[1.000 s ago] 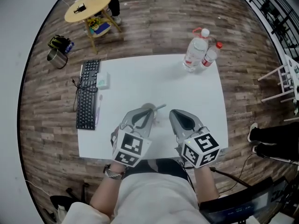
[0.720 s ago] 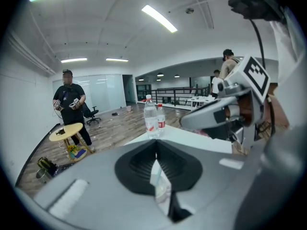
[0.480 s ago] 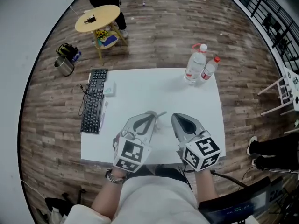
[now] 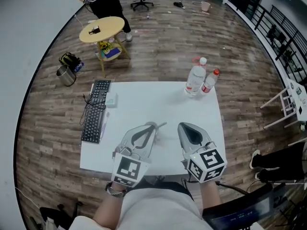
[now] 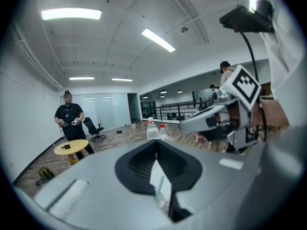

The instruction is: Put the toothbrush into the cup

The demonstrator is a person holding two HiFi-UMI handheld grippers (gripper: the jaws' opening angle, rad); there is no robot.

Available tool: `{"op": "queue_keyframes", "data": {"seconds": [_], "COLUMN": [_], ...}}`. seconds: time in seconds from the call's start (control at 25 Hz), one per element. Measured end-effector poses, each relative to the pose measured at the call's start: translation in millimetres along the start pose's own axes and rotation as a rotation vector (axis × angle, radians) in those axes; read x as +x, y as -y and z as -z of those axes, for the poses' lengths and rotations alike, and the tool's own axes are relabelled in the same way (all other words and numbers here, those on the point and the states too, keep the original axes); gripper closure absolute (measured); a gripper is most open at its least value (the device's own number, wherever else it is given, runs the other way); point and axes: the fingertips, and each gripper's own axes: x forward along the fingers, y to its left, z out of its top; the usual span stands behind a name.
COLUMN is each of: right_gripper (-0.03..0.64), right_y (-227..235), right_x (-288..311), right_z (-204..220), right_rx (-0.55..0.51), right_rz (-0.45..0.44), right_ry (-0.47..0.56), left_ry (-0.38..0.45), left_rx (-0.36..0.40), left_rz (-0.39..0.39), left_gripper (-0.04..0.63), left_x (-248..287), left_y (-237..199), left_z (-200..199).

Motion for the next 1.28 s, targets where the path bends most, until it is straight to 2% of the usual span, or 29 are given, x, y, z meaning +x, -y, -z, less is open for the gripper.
{"op": "queue_keyframes", "data": {"seconds": [0.2, 0.32, 0.52, 0.68, 0.88, 1.0, 1.28], "right_gripper": [0.614, 0.614, 0.614, 0.614, 0.614, 0.614, 0.614], "right_y": [-11, -23, -36, -43, -44, -45, -48], "right_x": [-2, -1, 3, 9, 10, 13, 17], "right_z": [-22, -40, -62, -65, -70, -70, -68], "right_rx": [-0.043, -0.085, -0.12, -0.125, -0.125, -0.138, -0.152], "right_rz": [0.017, 0.019, 0.028, 0.039, 0.036, 0.035, 0.046], "right_ry": [0.042, 0.084, 0.131, 0.13, 0.166, 0.167, 0.156], "left_ry": [0.046, 0.078, 0.118, 0.144, 0.183, 0.185, 0.18], "left_rx": [0.052, 0.035, 0.05, 0.068, 0.041, 0.066, 0.069], "left_rz": [-0.006, -0.034, -0.052, -0.062, -0.094, -0.092, -0.075], "left_gripper": [0.588, 0.586, 0.586, 0.587, 0.588, 0.588, 0.588], "left_x": [-14, -26, -39, -46, -48, -47, -47], "left_y": [-9, -23, -44, -58, -67, -69, -70], "left_z": [-17, -29, -37, -40, -47, -41, -35]}}
